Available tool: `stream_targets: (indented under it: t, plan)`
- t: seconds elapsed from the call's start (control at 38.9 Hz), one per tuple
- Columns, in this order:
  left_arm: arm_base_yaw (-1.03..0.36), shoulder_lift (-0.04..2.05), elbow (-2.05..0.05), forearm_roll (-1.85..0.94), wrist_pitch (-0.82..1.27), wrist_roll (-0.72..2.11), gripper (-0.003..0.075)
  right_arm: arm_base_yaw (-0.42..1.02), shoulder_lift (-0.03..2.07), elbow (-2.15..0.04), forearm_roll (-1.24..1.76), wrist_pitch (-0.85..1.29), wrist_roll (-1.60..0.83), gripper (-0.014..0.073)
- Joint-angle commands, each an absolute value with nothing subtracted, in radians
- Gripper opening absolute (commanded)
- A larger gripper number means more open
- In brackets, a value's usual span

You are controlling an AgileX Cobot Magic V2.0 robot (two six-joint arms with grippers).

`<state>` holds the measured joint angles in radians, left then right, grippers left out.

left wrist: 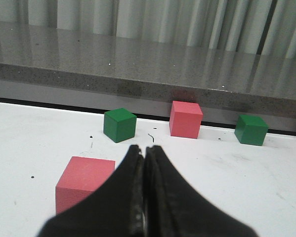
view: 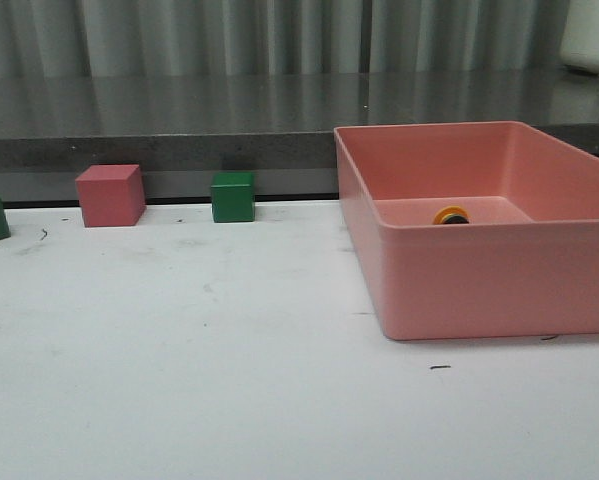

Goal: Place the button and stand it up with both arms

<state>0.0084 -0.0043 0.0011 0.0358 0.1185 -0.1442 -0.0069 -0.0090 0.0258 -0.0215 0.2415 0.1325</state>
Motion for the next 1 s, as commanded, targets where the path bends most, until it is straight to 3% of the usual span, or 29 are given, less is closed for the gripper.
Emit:
stream_targets:
  t: [0.0, 0.98]
  plan:
    - [0.010, -0.026, 0.011, 0.027, 0.032, -0.155, -0.0020, -0.007, -0.028, 0.022, -0.020, 0.160, 0.124, -0.0064]
    - [0.010, -0.026, 0.011, 0.027, -0.026, -0.155, -0.0020, -0.007, -0.028, 0.022, -0.009, 0.105, 0.124, -0.0064]
